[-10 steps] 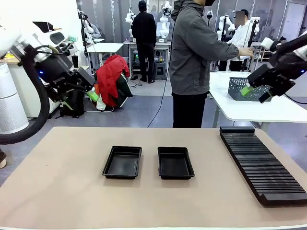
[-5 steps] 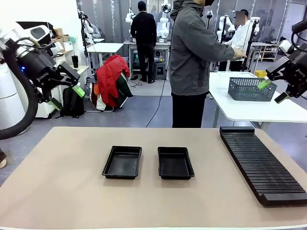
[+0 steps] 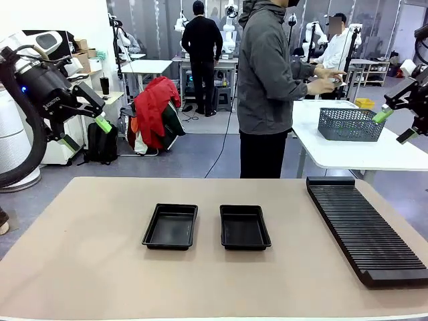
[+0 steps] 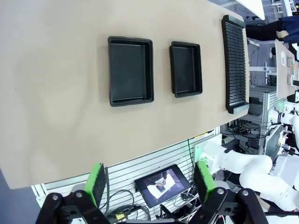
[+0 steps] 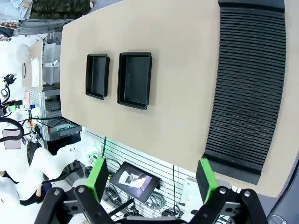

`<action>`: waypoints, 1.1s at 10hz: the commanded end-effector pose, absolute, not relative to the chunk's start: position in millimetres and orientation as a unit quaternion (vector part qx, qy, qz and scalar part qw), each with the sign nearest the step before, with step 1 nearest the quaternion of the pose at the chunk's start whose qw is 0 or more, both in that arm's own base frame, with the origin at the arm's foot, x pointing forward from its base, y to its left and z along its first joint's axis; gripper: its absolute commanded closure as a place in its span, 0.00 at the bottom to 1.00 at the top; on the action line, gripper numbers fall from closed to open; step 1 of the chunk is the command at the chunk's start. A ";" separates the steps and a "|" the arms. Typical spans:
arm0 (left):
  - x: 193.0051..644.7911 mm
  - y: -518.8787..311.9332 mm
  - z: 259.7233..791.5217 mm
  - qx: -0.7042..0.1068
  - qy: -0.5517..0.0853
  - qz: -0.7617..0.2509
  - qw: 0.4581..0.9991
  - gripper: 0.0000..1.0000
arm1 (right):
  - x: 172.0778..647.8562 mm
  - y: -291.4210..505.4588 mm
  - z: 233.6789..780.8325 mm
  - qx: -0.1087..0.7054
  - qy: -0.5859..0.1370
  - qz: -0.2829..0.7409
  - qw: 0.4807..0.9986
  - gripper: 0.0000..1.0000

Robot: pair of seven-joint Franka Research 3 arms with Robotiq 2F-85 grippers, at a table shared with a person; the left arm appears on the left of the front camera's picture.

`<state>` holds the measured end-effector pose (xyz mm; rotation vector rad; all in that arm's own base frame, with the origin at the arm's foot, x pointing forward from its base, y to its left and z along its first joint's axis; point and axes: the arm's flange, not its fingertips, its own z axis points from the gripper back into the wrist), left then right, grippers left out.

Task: Inspect and transfer BCBs to ESD trays.
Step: Pick up the Blank PCB from the PCB Rack and place it in the left ESD tray.

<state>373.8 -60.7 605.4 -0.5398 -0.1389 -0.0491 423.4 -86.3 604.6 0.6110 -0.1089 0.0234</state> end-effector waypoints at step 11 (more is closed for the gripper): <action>377.8 -67.8 611.0 -0.261 -0.070 -0.028 0.962 0.00 | 418.4 -116.5 636.8 0.287 -0.065 0.018 0.955 0.00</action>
